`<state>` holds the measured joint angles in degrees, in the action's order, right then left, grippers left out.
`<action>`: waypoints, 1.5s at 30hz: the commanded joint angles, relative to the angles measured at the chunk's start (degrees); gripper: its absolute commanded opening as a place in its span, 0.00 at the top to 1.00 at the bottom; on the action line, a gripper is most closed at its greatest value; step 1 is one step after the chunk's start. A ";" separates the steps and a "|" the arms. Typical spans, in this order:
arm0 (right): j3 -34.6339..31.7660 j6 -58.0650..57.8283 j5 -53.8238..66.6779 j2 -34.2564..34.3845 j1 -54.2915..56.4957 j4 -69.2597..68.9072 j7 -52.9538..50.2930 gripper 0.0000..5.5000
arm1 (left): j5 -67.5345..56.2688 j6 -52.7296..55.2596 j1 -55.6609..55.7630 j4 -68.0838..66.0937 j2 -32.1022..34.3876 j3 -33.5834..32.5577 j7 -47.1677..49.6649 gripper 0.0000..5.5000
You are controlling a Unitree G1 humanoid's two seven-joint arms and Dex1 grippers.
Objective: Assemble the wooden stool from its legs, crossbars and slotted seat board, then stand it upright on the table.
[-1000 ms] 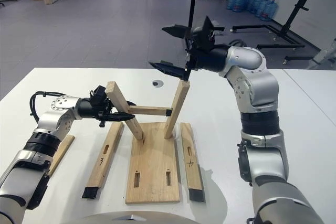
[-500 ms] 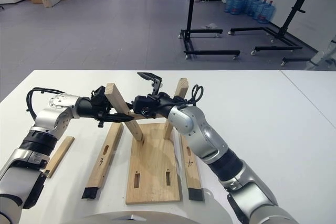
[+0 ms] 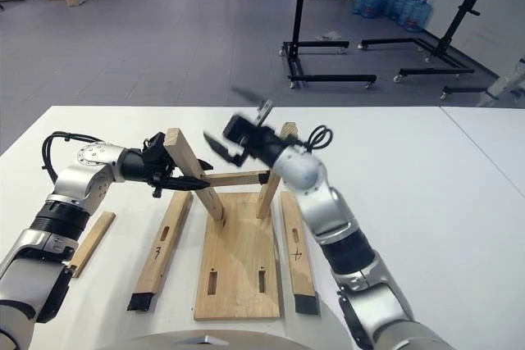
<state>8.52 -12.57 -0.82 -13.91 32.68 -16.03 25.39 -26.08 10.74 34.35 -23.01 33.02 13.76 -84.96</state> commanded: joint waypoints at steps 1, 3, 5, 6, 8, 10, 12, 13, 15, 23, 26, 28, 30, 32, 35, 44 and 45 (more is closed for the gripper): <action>-20.26 -11.45 21.47 -3.54 7.02 1.30 2.12 0.02 | 6.00 0.97 -4.10 -1.19 1.06 3.99 -1.05 0.63; -27.71 -16.40 29.24 -10.49 5.31 10.37 9.85 0.02 | 6.31 0.81 -4.12 -0.99 1.46 3.97 -1.03 0.63; -32.95 -21.27 36.23 -16.43 0.80 18.62 19.89 0.02 | 6.48 0.79 -3.76 -1.12 1.53 3.97 -1.08 0.63; -33.51 -22.64 38.05 -18.86 -2.43 21.41 25.36 0.02 | 6.52 0.82 -3.54 -1.15 1.60 4.06 -1.27 0.63; -32.24 -24.51 38.98 -21.78 -6.13 25.90 31.62 0.02 | 6.77 0.64 -3.43 -0.95 2.06 4.38 -1.73 0.63; -30.20 -22.06 36.28 -21.71 -5.69 29.73 31.38 0.02 | 6.90 0.58 -3.27 -0.95 2.38 4.57 -1.92 0.63; -27.41 -18.73 30.42 -19.24 -4.53 30.88 23.04 0.02 | 7.27 0.51 -2.75 -1.10 2.40 4.95 -1.99 0.63; -26.10 -17.39 26.89 -17.13 -4.59 30.08 16.38 0.02 | 7.55 0.51 -2.45 -1.04 2.38 5.24 -1.92 0.63; -24.40 -20.32 21.47 -9.53 -7.96 21.72 -0.52 0.02 | 8.62 0.64 -2.04 -0.37 2.37 5.97 -0.72 0.63; 3.93 -47.39 29.62 14.09 -20.57 -19.18 -19.68 0.02 | 7.07 4.76 -2.72 6.12 4.88 6.97 -1.15 0.63; 7.51 -48.06 24.64 12.74 -14.95 -13.22 -18.98 0.02 | 7.64 5.44 -0.63 6.11 4.09 8.69 -2.48 0.63; 6.97 -46.54 22.04 13.76 -11.83 -9.76 -19.23 0.02 | 8.08 5.56 0.47 5.90 2.95 9.39 -2.24 0.63; 6.21 -44.99 19.47 14.13 -10.80 -8.32 -19.34 0.02 | 8.19 5.15 0.91 5.68 1.77 9.43 -1.43 0.63; 5.00 -43.18 17.72 13.10 -11.03 -8.79 -18.47 0.02 | 8.29 4.53 0.62 5.28 1.20 9.01 -0.50 0.63; -0.96 -37.08 15.38 9.86 -11.21 -8.96 -17.61 0.02 | 8.64 3.16 -0.59 4.33 0.65 7.83 1.36 0.63; -14.58 -24.02 14.62 1.62 -7.30 1.84 -13.29 0.02 | 9.14 2.52 -3.99 5.90 1.11 5.03 7.67 0.63; -14.90 -22.14 13.82 0.69 -6.53 3.67 -13.08 0.02 | 9.11 2.55 -3.89 6.04 1.46 4.55 8.07 0.63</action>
<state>-5.38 -37.74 13.70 -11.57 23.73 -15.37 11.69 -24.38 13.77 33.89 -15.71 33.16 16.33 -80.99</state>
